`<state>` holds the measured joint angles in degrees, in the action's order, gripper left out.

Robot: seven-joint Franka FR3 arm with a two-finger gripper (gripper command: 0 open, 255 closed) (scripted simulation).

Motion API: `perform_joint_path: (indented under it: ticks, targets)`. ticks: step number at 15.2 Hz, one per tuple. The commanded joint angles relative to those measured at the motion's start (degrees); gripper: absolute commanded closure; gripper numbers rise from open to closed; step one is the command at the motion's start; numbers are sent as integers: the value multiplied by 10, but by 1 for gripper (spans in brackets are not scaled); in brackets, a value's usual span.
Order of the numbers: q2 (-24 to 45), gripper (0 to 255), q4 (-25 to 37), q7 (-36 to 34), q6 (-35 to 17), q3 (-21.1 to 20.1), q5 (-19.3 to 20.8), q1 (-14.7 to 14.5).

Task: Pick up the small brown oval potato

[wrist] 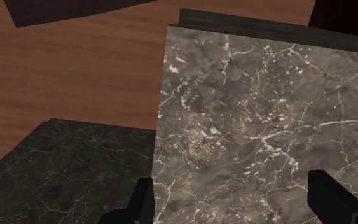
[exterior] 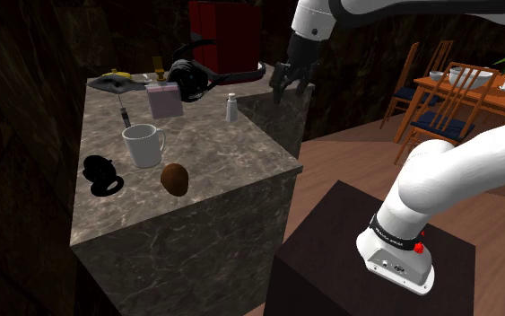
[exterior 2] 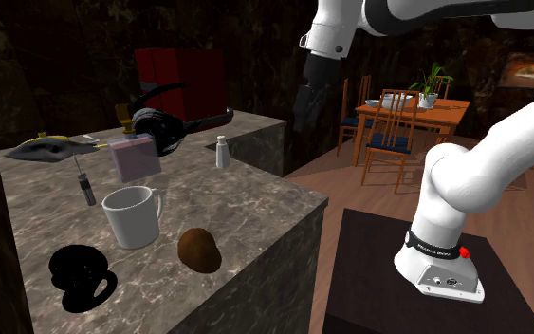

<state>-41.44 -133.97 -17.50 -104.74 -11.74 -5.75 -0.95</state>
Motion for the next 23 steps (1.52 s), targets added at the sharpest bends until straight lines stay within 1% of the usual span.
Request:
perform_joint_path:
  ticks: [1,5,8,11,14,17,20,22,23]
  targets:
    - [17,0,6,-35,-14,-30,-5,-2]
    - [61,0,20,-104,-49,-93,-7,-1]
    - [103,0,39,-159,-73,-142,1,5]
    - [152,0,66,-218,-94,-192,19,15]
    - [210,0,101,-283,-110,-246,51,30]
    - [280,0,143,-356,-118,-301,101,47]
    - [365,0,196,-442,-114,-353,176,58]
    - [433,0,237,-503,-101,-379,239,51]
    - [468,0,259,-533,-91,-385,272,40]
